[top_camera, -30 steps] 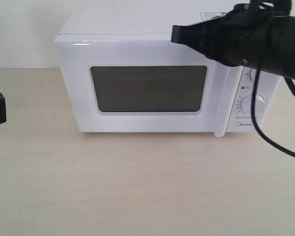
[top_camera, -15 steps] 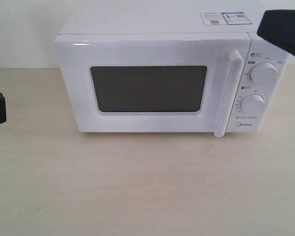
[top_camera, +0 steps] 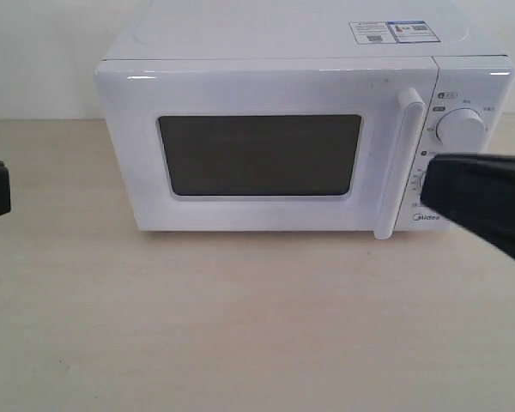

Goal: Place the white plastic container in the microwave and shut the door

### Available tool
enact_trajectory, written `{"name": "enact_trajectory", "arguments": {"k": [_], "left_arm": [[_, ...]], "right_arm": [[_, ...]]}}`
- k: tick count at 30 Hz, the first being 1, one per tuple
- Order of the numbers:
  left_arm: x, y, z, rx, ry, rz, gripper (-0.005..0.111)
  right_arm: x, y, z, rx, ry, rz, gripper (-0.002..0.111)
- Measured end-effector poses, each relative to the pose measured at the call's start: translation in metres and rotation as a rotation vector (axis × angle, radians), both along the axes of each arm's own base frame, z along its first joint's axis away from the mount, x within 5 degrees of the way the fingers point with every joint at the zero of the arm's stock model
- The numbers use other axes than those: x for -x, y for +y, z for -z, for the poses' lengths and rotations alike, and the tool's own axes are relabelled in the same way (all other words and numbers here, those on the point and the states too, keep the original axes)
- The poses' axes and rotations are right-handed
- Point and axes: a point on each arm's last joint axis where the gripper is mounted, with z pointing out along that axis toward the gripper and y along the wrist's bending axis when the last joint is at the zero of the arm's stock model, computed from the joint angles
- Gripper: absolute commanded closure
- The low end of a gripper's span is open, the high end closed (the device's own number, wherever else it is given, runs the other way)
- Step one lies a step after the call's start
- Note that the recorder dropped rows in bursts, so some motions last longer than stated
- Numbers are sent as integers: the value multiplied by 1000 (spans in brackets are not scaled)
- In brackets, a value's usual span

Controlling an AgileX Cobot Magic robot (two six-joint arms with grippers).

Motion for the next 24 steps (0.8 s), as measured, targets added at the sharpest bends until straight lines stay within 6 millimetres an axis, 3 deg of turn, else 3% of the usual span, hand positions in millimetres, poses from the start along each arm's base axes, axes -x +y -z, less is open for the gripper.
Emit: {"name": "enact_trajectory", "arguments": {"k": [24], "left_arm": [[0, 0, 0, 0, 0, 2, 102]], "right_arm": [[4, 2, 3, 49, -16, -54, 108]]}}
